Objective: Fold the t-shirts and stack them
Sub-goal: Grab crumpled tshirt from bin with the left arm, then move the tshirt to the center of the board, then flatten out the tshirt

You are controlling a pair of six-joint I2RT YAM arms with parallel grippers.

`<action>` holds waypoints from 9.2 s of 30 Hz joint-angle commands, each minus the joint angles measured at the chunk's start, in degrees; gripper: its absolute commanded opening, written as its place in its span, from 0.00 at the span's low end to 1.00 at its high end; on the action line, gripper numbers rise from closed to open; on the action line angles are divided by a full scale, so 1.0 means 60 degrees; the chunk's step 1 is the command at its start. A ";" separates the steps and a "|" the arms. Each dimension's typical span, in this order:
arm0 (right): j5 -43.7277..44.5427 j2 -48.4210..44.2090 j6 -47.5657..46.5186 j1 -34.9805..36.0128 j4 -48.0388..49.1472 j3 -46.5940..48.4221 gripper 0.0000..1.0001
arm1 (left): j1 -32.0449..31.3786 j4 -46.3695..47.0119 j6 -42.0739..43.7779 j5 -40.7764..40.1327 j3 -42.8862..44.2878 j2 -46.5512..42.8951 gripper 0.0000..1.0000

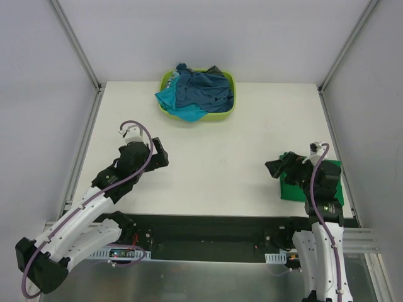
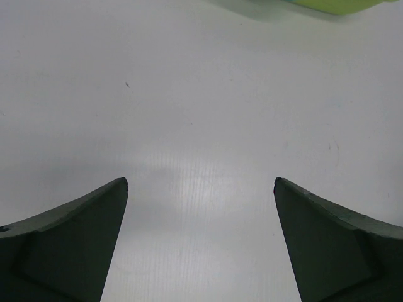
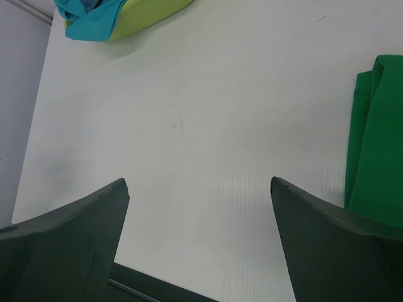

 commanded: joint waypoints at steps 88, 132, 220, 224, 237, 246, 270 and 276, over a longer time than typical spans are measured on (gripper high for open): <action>-0.0101 0.0555 -0.0121 0.0035 0.0817 -0.0171 0.96 | -0.0972 0.1181 0.4416 0.7194 1.3321 0.5925 0.00; 0.3004 0.4202 -0.0590 0.4049 -0.0063 0.1236 0.96 | 0.2126 -0.0782 0.1044 0.2010 0.3480 0.4096 0.99; 0.6007 1.0471 0.0699 0.6567 -0.1072 0.4062 0.79 | -0.0254 -0.2422 -0.1460 -0.3777 0.0871 0.1530 0.00; 0.6285 1.0808 0.0875 0.6802 -0.1189 0.4179 0.77 | -0.0254 -0.2422 -0.1460 -0.3763 0.0915 0.1633 0.00; 0.6753 1.1863 0.0642 0.6993 -0.1116 0.4516 0.33 | -0.0152 -0.2422 -0.1518 -0.3894 0.0783 0.1516 0.00; 0.8567 1.1835 -0.0193 0.6993 -0.1642 0.5189 0.01 | -0.0005 -0.2466 -0.1197 -0.4143 0.1162 0.1238 0.00; 1.0448 0.4410 -0.4296 0.6334 -0.3430 1.0681 0.00 | 0.0053 -0.0913 0.4780 0.0523 1.0844 0.0462 0.00; 0.8560 0.3354 -0.3916 0.6334 -0.4323 1.2204 0.00 | 0.0053 -0.0899 0.4751 0.3090 1.2046 0.0139 0.00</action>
